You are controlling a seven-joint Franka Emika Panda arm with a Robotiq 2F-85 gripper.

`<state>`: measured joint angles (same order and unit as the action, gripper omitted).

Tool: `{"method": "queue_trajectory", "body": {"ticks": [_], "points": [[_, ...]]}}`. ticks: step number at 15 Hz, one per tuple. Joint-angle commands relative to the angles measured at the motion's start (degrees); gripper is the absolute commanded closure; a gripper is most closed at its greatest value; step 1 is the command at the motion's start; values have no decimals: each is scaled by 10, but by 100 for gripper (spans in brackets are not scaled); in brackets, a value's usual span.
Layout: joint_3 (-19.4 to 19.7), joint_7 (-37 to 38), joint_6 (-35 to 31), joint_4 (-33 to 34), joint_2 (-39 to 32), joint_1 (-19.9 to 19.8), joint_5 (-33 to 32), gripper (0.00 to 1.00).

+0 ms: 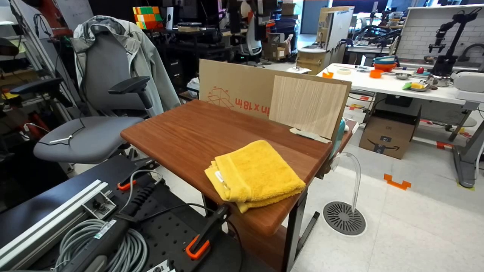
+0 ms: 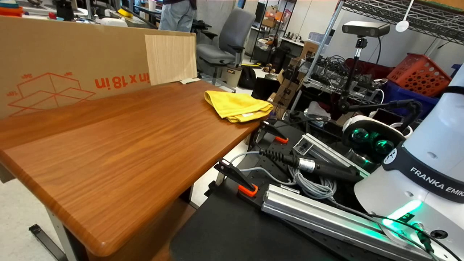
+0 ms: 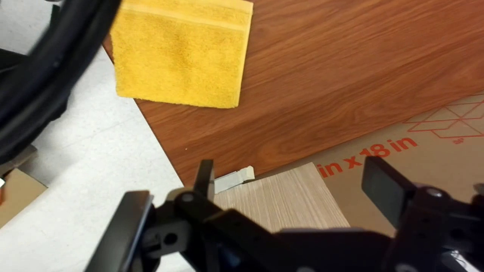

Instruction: Wipe the table with the yellow towel

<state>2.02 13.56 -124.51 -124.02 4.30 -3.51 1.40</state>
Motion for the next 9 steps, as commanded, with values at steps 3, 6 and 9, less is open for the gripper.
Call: {"method": "queue_trajectory", "body": {"ticks": [3,6,9], "points": [[10,123,-66,-38,-96,-3,-129,0],[33,136,-99,-68,-135,-2,-141,0],[44,82,-156,-93,-158,-16,-80,0]]}}
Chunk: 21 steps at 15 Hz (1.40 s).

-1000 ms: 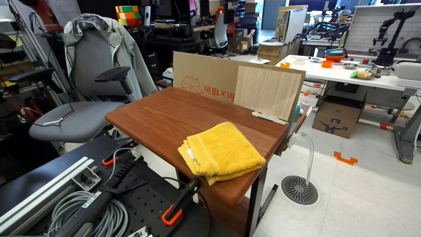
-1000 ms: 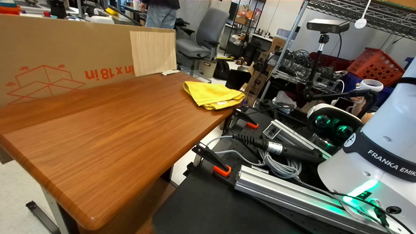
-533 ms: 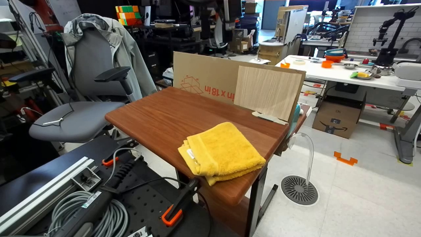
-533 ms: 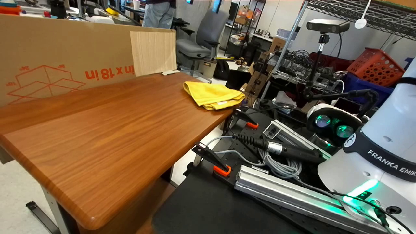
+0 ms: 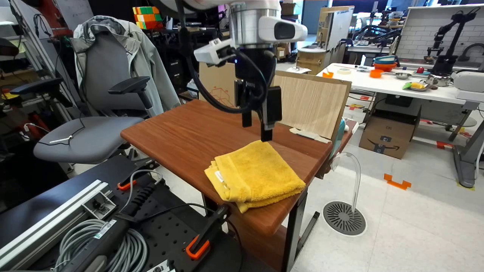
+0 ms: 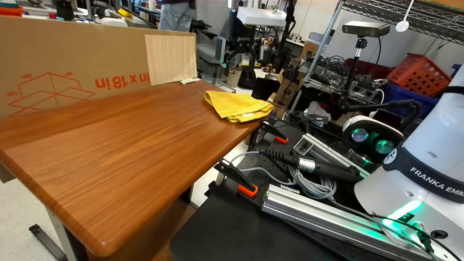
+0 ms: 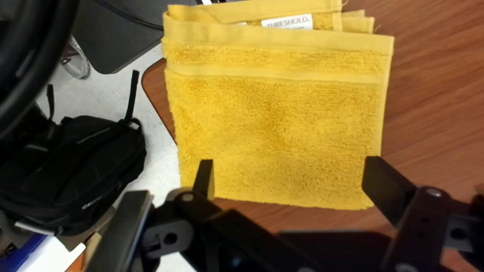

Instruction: Wipe the table with the yellow towel

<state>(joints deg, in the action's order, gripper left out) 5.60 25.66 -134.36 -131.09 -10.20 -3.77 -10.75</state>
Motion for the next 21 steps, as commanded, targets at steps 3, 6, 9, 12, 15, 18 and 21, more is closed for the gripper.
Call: {"method": "queue_trajectory", "body": {"ticks": [3,6,9,12,15,18,21], "points": [[9,-98,-132,-46,-22,-33,118,0],[17,-104,-126,-45,-26,-25,127,0],[19,-111,-129,-48,-26,-26,132,0],[14,-89,-124,-36,-32,-14,131,0],[11,-59,-132,-24,-72,1,129,0],[17,-29,-141,-19,-124,20,124,0],[29,-18,-141,-12,-172,27,124,0]]}}
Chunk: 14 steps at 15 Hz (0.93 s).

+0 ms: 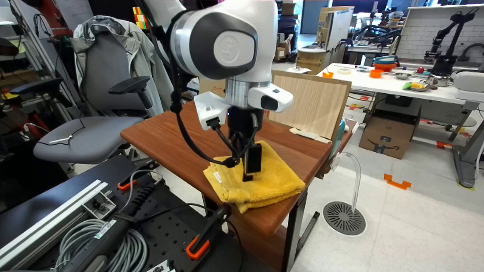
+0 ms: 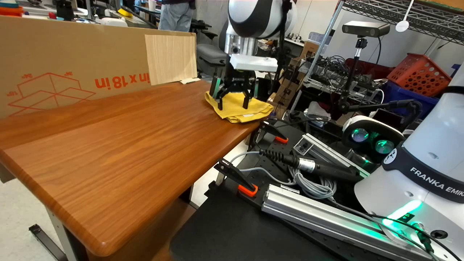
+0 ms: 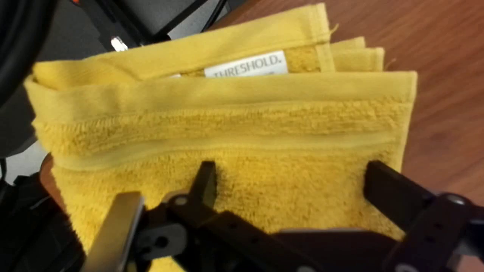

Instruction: Wipe the table with the yellow towel

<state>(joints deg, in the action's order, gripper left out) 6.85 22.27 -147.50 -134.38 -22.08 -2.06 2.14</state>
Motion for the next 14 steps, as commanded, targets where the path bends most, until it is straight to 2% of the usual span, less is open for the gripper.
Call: {"method": "queue_trajectory", "body": {"ticks": [1,10,14], "points": [[17,10,-17,25,-66,4,4,0],[16,-3,-90,67,-115,-43,90,0],[12,-2,-120,67,-124,-40,100,0]]}}
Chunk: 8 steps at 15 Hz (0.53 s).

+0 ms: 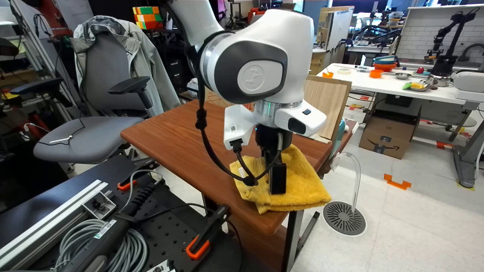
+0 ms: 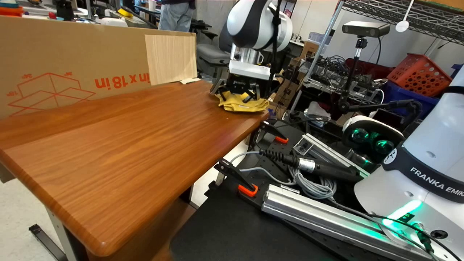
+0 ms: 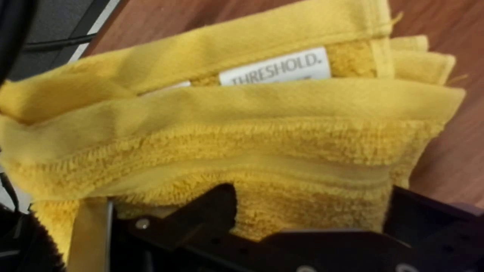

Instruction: Wipe the table with the yellow towel

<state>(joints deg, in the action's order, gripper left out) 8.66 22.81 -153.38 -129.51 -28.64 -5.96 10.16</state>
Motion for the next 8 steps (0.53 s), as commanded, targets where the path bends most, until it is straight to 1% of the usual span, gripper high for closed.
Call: {"method": "queue_trajectory", "body": {"ticks": [1,5,8], "points": [[-8,-3,-78,15,-63,9,17,0],[-22,13,-136,14,-78,44,19,0],[-36,29,-149,22,-81,78,24,0]]}}
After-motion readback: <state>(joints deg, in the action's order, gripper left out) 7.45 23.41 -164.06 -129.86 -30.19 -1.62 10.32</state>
